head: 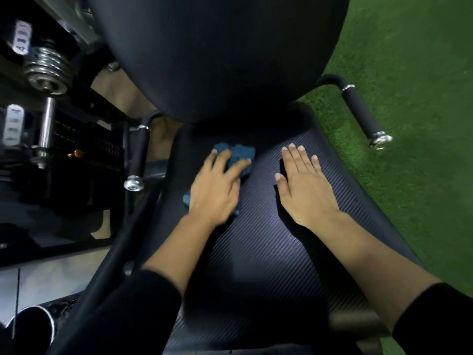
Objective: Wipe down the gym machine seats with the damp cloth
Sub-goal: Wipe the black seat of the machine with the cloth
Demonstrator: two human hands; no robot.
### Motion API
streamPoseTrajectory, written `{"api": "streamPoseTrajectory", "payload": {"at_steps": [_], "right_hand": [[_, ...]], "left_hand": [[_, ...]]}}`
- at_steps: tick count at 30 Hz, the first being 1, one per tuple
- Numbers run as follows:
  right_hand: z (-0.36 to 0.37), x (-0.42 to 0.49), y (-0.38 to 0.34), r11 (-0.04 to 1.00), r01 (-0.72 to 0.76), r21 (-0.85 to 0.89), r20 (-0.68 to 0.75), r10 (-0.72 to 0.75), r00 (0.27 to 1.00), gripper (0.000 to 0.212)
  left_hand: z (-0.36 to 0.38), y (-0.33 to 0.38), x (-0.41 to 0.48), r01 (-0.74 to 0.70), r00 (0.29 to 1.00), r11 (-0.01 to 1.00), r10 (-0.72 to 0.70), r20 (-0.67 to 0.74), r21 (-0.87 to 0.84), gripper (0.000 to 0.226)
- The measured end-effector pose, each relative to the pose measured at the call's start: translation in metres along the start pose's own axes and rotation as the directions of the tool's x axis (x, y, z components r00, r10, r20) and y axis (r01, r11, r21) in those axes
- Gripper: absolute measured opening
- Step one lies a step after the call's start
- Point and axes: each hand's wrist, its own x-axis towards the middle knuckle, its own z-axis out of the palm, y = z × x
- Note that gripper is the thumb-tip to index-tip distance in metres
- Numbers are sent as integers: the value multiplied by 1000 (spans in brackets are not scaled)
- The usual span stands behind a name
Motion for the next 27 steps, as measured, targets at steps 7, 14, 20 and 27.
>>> {"api": "streamPoseTrajectory", "payload": {"at_steps": [7,14,20,27], "right_hand": [[16,-1,-6,998,22,-54,19,-21,1000,58],[20,-1,-5,998,14,-63,5,-14,1000,57],[17,-18,-10,998,24,-60,32,-22,999,57],[13,-59,-25,999,35,-26,44,-33,998,58]], "left_hand": [[-25,-13,-86,-122,988,987,130,77,-107,45],[0,-68,15,199,980,980,-200,19,23,45],[-16,-39,-59,214,977,976,-214,5,49,49],[-40,-22,-152,395,918,917,-396,8,48,49]]}}
